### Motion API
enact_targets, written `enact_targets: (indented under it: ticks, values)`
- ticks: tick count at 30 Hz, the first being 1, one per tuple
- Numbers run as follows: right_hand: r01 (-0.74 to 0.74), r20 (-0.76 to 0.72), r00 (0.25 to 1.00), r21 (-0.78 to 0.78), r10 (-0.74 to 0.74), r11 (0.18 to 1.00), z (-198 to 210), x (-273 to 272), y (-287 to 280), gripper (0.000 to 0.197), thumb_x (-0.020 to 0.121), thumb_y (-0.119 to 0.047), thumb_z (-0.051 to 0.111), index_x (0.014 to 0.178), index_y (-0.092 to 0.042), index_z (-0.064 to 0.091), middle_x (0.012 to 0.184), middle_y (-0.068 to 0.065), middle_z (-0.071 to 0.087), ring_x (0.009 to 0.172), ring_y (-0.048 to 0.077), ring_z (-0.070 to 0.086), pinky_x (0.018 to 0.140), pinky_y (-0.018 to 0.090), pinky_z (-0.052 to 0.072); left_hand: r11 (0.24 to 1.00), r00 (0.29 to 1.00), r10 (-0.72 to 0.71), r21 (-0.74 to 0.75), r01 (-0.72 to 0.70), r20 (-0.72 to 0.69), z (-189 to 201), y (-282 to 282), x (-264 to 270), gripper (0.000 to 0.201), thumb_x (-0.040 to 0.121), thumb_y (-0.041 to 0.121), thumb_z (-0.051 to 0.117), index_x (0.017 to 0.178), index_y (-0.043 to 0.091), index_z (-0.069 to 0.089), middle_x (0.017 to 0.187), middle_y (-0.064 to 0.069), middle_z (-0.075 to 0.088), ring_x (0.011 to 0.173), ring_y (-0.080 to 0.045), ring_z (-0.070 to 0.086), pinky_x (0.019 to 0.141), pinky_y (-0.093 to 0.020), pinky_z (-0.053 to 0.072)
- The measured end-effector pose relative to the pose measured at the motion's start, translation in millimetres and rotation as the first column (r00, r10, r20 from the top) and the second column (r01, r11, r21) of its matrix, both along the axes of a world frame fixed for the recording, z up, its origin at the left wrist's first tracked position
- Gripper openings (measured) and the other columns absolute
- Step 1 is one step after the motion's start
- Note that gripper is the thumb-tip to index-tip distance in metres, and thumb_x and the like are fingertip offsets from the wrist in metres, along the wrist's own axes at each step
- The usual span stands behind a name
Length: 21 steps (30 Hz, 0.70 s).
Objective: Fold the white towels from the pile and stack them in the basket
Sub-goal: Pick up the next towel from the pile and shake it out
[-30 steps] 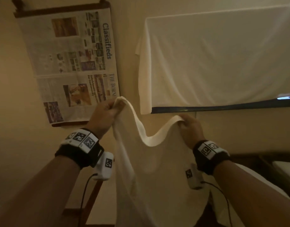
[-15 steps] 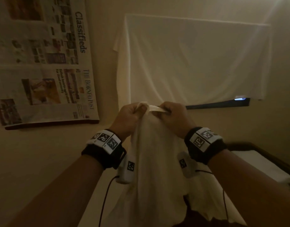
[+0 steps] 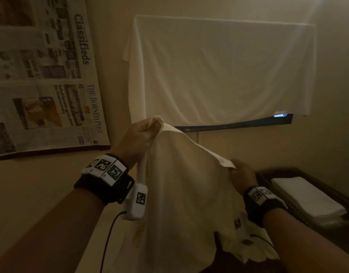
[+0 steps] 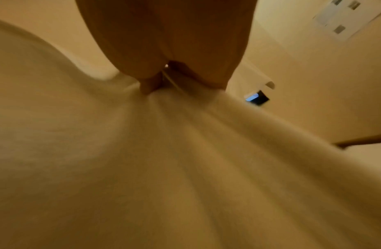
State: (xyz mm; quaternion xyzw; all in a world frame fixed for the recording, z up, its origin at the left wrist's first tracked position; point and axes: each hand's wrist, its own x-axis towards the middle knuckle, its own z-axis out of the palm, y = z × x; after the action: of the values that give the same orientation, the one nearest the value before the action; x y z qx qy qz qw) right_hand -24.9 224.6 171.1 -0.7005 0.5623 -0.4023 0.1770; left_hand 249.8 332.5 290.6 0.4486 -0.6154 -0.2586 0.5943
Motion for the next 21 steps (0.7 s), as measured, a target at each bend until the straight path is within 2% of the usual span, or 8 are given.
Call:
enact_targets:
  ticks: [4, 6, 8, 10, 12, 15, 18, 21]
  values:
    - [-0.098, -0.070, 0.994, -0.287, 0.081, 0.953, 69.3, 11.0, 5.5, 0.029, 0.087, -0.008, 0.056, 0.113, -0.014, 0.069, 0.108, 0.008, 0.070, 0.096, 0.026, 0.062, 0.071, 0.019, 0.030, 0.997, 0.997, -0.070, 0.020, 0.070, -0.022, -2.6, -12.7, -38.8, 0.025, 0.097, 0.033, 0.048, 0.094, 0.020, 0.070, 0.084, 0.002, 0.071, 0.080, -0.010, 0.066, 0.077, -0.032, 0.054]
    - [-0.185, -0.073, 0.983, -0.435, 0.170, 0.881, 99.0, 16.7, 15.0, 0.027, 0.085, -0.019, 0.055, 0.105, -0.016, 0.072, 0.096, 0.006, 0.073, 0.086, 0.023, 0.064, 0.067, 0.022, 0.034, 0.989, 0.989, -0.143, 0.021, 0.144, -0.049, 0.3, -18.1, -62.1, 0.027, 0.096, 0.032, 0.047, 0.100, 0.015, 0.068, 0.089, -0.002, 0.071, 0.083, -0.013, 0.066, 0.077, -0.031, 0.055]
    - [-0.256, -0.041, 0.960, -0.524, 0.276, 0.812, 121.4, 17.2, 23.8, 0.020, 0.082, -0.021, 0.059, 0.094, -0.015, 0.074, 0.082, 0.004, 0.071, 0.075, 0.018, 0.063, 0.062, 0.026, 0.042, 0.980, 0.974, -0.200, 0.003, 0.201, -0.107, 4.2, -23.1, -83.3, 0.032, 0.090, 0.037, 0.049, 0.102, 0.014, 0.067, 0.094, -0.003, 0.073, 0.089, -0.016, 0.067, 0.081, -0.031, 0.056]
    - [-0.278, -0.004, 0.945, -0.533, 0.326, 0.799, 135.7, 12.3, 25.3, 0.008, 0.081, -0.015, 0.065, 0.084, -0.016, 0.071, 0.073, -0.001, 0.066, 0.068, 0.014, 0.060, 0.058, 0.025, 0.044, 0.972, 0.955, -0.232, -0.003, 0.235, -0.184, 6.4, -27.5, -102.0, 0.034, 0.088, 0.039, 0.049, 0.106, 0.016, 0.068, 0.101, -0.005, 0.074, 0.094, -0.019, 0.069, 0.082, -0.032, 0.057]
    - [-0.259, 0.032, 0.947, -0.512, 0.319, 0.819, 142.6, 3.6, 20.9, 0.008, 0.080, -0.012, 0.068, 0.076, -0.018, 0.065, 0.067, -0.005, 0.060, 0.064, 0.012, 0.056, 0.054, 0.022, 0.041, 0.970, 0.941, -0.237, -0.009, 0.242, -0.240, 5.6, -30.9, -118.2, 0.038, 0.089, 0.041, 0.049, 0.111, 0.016, 0.067, 0.109, -0.014, 0.072, 0.098, -0.025, 0.068, 0.086, -0.040, 0.057]
    - [-0.260, 0.005, 0.954, -0.477, 0.298, 0.840, 139.1, -12.9, 16.4, 0.011, 0.081, -0.017, 0.069, 0.072, -0.019, 0.062, 0.065, -0.006, 0.059, 0.062, 0.010, 0.055, 0.053, 0.025, 0.041, 0.987, 0.971, -0.161, -0.033, 0.157, -0.178, 3.2, -35.8, -135.6, 0.046, 0.090, 0.044, 0.050, 0.109, 0.006, 0.065, 0.109, -0.027, 0.066, 0.094, -0.033, 0.062, 0.087, -0.053, 0.051]
    - [-0.303, -0.030, 0.945, -0.445, 0.324, 0.843, 123.9, -31.0, 19.9, 0.012, 0.089, -0.023, 0.065, 0.084, -0.013, 0.066, 0.073, 0.001, 0.064, 0.067, 0.015, 0.058, 0.059, 0.031, 0.045, 0.994, 0.989, -0.101, -0.060, 0.095, -0.104, 2.1, -41.8, -149.3, 0.038, 0.096, 0.039, 0.049, 0.096, 0.005, 0.064, 0.093, -0.020, 0.062, 0.085, -0.026, 0.055, 0.079, -0.049, 0.048]
    - [-0.326, -0.052, 0.940, -0.435, 0.338, 0.839, 103.6, -46.2, 23.7, 0.020, 0.093, -0.029, 0.062, 0.099, -0.010, 0.066, 0.083, 0.004, 0.068, 0.073, 0.018, 0.062, 0.063, 0.031, 0.047, 0.996, 0.996, -0.069, -0.056, 0.066, -0.055, 4.4, -46.1, -161.7, 0.025, 0.102, 0.025, 0.046, 0.089, 0.019, 0.067, 0.087, -0.007, 0.064, 0.081, -0.021, 0.057, 0.076, -0.042, 0.050]
